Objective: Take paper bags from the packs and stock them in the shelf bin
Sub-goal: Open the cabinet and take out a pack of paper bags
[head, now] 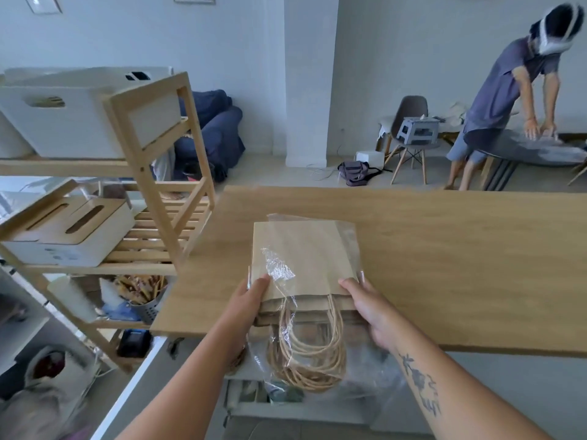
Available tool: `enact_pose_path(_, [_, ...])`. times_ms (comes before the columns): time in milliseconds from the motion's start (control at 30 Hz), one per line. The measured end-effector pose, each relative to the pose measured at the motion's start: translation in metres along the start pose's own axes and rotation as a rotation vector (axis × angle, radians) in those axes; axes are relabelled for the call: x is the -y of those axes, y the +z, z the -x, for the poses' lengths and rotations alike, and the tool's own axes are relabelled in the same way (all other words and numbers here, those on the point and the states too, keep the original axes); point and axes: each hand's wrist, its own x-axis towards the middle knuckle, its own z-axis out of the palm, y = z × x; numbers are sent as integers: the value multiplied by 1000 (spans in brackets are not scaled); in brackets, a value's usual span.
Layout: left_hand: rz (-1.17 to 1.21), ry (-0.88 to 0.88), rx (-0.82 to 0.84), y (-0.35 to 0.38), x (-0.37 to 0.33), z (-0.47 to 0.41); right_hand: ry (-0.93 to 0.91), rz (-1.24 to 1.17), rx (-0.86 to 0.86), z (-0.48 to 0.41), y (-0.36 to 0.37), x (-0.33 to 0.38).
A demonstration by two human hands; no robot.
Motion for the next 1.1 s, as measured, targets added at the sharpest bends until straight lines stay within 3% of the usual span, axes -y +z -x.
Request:
enact_pose_path(233, [-36,-33,-52,41,-13,-68,13,45,26,-110,-36,-1])
enact_pose_path(700, [-161,-63,18,57,-29,-173,21,130,-82,-172,-16,33])
enact_pose_path(900, [-354,5,-39,59,-55,-227,6,162,-174,-202,5,51])
enact_pose_path(1100, [-341,-3,19,58,-65,-255,42,156,-174,-219,11,56])
